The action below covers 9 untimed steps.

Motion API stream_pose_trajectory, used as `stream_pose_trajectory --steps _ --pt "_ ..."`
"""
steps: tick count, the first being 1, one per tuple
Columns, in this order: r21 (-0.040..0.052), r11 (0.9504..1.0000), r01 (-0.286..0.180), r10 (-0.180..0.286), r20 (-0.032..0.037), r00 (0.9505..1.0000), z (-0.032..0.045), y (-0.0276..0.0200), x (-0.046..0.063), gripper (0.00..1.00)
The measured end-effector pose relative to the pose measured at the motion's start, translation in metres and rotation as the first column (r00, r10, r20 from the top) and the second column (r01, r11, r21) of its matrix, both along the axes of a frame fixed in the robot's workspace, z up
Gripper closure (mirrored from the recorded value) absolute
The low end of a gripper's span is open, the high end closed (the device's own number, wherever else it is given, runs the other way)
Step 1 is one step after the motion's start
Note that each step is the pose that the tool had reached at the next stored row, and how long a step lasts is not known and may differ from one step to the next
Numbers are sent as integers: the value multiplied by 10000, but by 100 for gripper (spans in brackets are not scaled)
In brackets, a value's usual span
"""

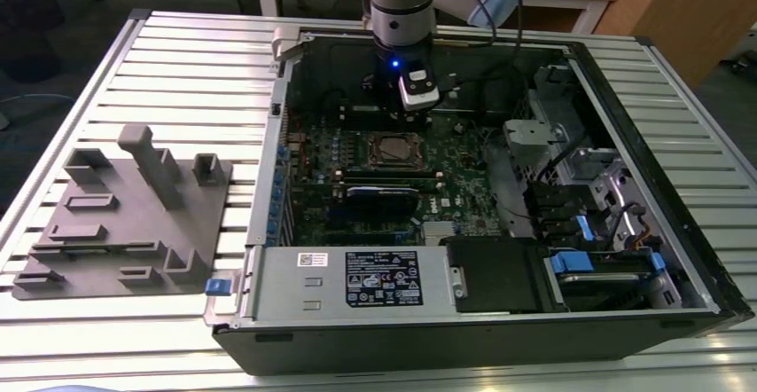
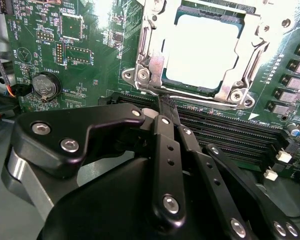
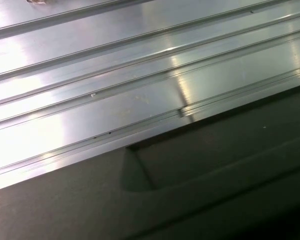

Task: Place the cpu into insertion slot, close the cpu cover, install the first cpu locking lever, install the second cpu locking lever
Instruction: 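Install the first cpu locking lever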

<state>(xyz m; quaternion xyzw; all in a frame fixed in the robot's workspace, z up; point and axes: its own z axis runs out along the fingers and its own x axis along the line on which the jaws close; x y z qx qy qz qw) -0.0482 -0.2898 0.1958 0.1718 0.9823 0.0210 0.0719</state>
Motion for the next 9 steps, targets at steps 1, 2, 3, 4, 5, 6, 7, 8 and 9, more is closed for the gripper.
stream_pose_trajectory --steps 1,2,3,4,5,6,7,8,9 --pt "1 10000 1 -1 0 10000 0 0 0 89" --pt "2 10000 1 -1 0 10000 0 0 0 89" --pt "3 10000 1 -1 0 10000 0 -1 0 89" --pt "5 10000 1 -1 1 10000 1 -1 0 89" --pt "7 10000 0 0 2 10000 3 -1 0 89" --pt "7 10000 0 0 2 10000 8 -1 0 89" --pt "6 10000 0 0 2 10000 12 -1 0 89" --pt "4 10000 0 0 0 10000 17 -1 0 89" --pt "5 10000 0 0 1 10000 19 -1 0 89"
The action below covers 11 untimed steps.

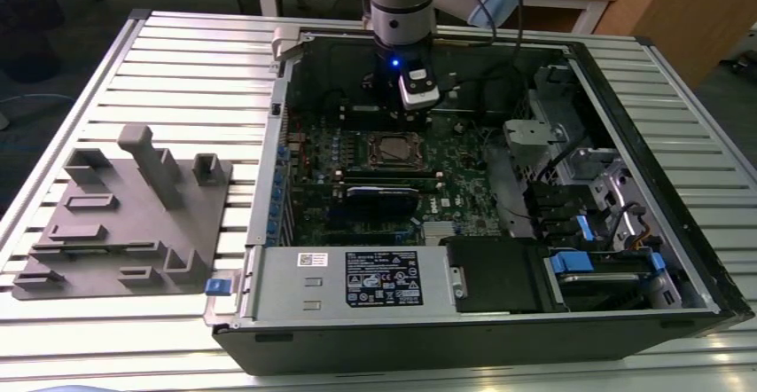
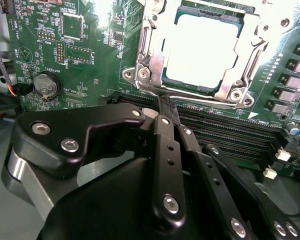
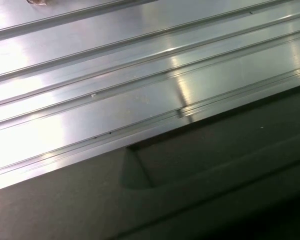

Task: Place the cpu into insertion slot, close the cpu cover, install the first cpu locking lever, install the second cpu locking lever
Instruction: 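Install the first cpu locking lever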

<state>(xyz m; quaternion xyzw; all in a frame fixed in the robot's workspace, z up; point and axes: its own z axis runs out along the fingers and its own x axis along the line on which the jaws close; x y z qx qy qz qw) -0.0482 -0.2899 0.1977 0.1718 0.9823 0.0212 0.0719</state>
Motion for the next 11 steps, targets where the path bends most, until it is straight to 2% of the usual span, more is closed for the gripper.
stream_pose_trajectory --steps 11 --pt "5 10000 0 0 0 10000 1 -5 0 89"
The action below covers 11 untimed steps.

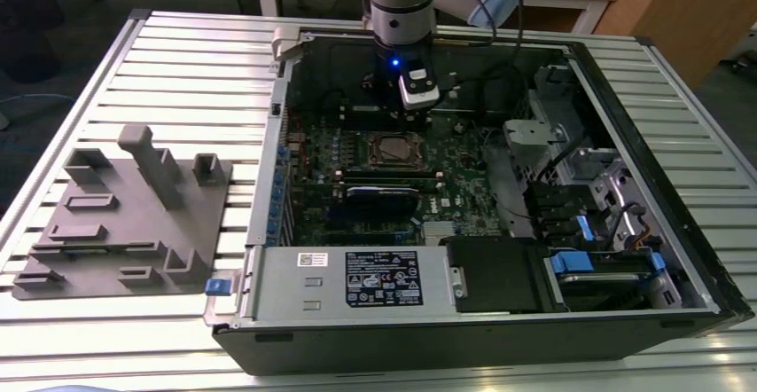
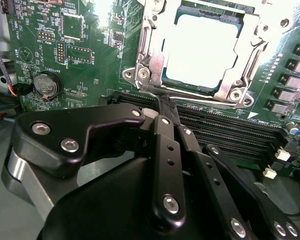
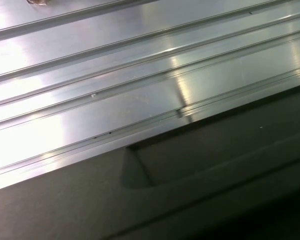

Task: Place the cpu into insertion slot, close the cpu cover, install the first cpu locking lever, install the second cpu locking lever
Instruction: 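Install the first cpu locking lever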

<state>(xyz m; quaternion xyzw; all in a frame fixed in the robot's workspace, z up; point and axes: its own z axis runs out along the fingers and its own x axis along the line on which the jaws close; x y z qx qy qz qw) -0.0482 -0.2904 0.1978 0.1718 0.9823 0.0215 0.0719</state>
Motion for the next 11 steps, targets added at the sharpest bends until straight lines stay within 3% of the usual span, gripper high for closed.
stream_pose_trajectory --steps 7,11 --pt "60 10000 0 0 -2 10000 1 -10 0 89" --pt "240 9997 0 0 -1 10000 -1 -17 0 89"
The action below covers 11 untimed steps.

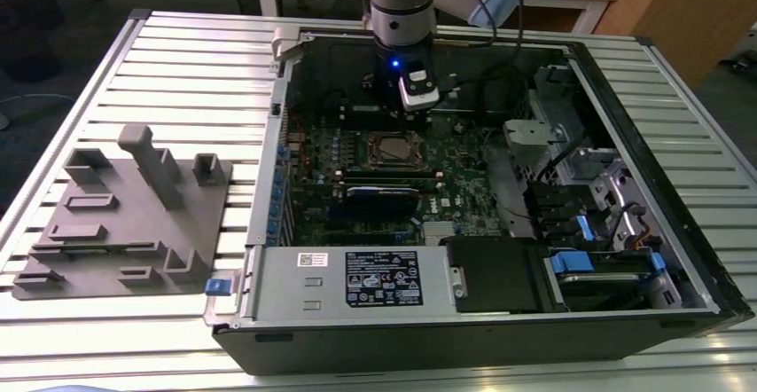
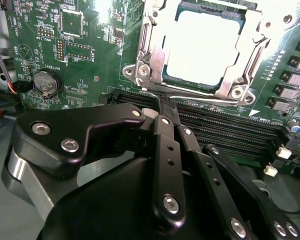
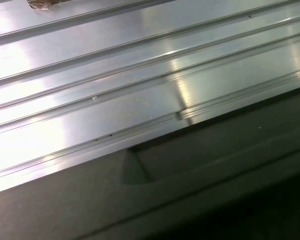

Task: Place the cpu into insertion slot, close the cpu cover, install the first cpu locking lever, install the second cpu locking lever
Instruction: 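Install the first cpu locking lever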

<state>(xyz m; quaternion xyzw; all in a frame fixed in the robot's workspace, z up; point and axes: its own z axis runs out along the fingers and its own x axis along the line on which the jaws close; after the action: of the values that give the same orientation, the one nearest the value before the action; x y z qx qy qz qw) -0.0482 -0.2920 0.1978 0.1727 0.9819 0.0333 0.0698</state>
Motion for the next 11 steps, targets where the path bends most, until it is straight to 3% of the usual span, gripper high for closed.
stream_pose_trajectory --steps 3,11 --pt "69 10000 0 0 0 10000 -1 -7 0 89" --pt "75 10000 0 0 0 10000 -1 -42 0 89"
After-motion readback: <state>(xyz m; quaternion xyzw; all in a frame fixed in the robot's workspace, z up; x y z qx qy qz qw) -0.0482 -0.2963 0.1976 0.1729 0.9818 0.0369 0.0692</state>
